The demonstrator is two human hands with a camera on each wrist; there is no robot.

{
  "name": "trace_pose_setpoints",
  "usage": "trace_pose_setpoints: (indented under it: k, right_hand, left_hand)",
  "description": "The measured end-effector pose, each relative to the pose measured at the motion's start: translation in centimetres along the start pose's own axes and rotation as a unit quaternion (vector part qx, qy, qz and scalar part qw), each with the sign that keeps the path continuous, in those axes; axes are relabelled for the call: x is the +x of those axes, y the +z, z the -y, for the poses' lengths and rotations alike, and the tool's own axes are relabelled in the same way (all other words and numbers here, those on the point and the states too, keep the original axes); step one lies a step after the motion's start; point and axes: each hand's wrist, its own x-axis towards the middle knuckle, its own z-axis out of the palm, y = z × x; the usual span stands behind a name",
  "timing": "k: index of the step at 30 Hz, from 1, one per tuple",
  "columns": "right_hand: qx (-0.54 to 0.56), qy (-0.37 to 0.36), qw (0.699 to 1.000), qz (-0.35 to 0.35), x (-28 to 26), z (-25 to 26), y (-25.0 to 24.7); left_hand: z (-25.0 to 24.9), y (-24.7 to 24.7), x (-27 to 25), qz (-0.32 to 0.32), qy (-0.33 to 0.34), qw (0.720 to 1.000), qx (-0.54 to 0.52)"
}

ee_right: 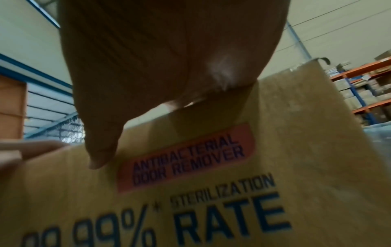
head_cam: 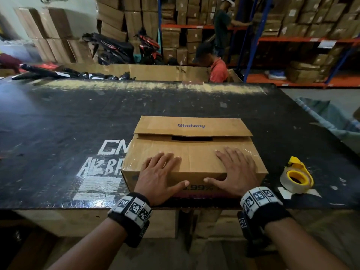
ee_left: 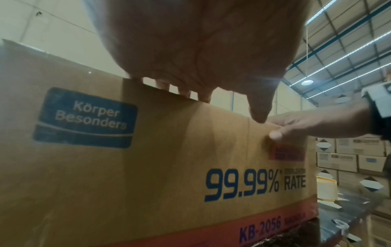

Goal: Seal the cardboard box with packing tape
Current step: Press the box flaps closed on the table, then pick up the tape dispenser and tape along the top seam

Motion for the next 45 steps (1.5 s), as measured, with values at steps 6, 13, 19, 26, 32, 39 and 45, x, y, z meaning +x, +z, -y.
trace_pose_setpoints:
  k: [6, 13, 19, 26, 32, 39, 45]
  right_hand:
    - [-0.021, 0.017, 1.0, 0.001, 0.1, -0.1, 0.8]
    - [-0.016, 0.019, 1.0, -0.012, 0.0, 0.0, 1.0]
    - [0.003, 0.001, 1.0, -0.02, 0.0, -0.2, 1.1]
    - [0.173, -0.043, 0.984, 0.021, -0.5, -2.2, -0.9]
    - [0.36, 0.134, 0.896, -0.222, 1.2, -17.2, -1.8]
    - [0.145, 0.389, 0.908, 0.062, 3.1, -31.0, 4.5]
    - [0.341, 0.365, 0.866, 0.034, 4.2, -32.4, 4.7]
  left_hand:
    - [-2.7, -1.7, 4.1, -0.029, -0.024, 0.996, -0.078]
    - [-3.9, -1.9, 11.3, 0.049, 0.009, 0.998, -0.038]
    - [-4.9, -1.7, 11.8, -0.055, 0.045, 0.997, -0.017]
    - [-5.5, 0.9, 12.3, 0.139, 0.039, 0.989, 0.033]
    - [-5.3, 1.5, 11.8, 0.13, 0.038, 0.991, 0.021]
    - [-5.4, 1.3, 11.5, 0.13, 0.037, 0.991, 0.019]
    - [-5.7, 0.8, 11.4, 0.125, 0.029, 0.992, 0.012]
